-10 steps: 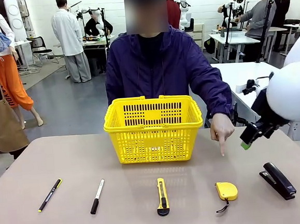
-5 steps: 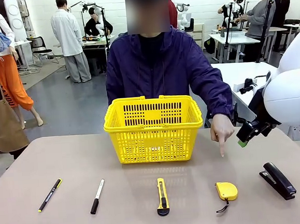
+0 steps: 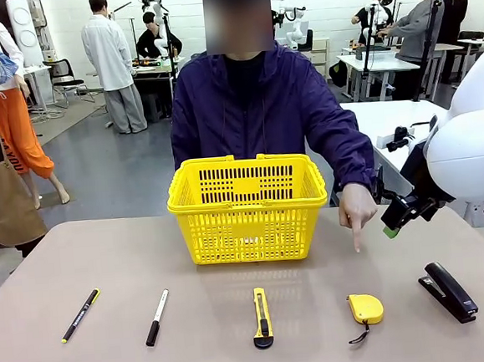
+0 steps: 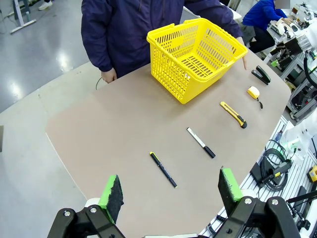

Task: Place the items the person wants into the basket.
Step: Pick up the item the person points to and place it in the Market Basket.

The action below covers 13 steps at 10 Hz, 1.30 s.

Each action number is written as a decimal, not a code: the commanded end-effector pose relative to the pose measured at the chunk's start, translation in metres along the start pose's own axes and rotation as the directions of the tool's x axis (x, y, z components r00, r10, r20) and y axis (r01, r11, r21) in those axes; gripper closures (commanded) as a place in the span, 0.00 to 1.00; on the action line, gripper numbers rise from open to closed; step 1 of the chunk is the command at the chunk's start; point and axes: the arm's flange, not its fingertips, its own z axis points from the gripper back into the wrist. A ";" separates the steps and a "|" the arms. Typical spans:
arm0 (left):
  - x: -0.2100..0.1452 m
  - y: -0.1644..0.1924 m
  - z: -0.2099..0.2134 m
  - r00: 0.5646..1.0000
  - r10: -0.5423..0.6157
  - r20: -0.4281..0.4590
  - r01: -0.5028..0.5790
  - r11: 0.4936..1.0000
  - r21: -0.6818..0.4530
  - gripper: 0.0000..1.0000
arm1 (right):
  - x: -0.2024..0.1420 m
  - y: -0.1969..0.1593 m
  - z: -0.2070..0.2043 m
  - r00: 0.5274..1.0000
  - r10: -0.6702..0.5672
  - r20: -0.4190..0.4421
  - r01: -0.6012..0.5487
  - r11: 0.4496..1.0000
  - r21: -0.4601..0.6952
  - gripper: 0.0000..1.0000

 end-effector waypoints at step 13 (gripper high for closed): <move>0.000 0.000 0.001 1.000 -0.013 0.016 0.013 1.000 -0.012 0.00 | 0.006 0.086 -0.120 0.896 -0.340 -0.285 0.316 0.940 -0.127 0.00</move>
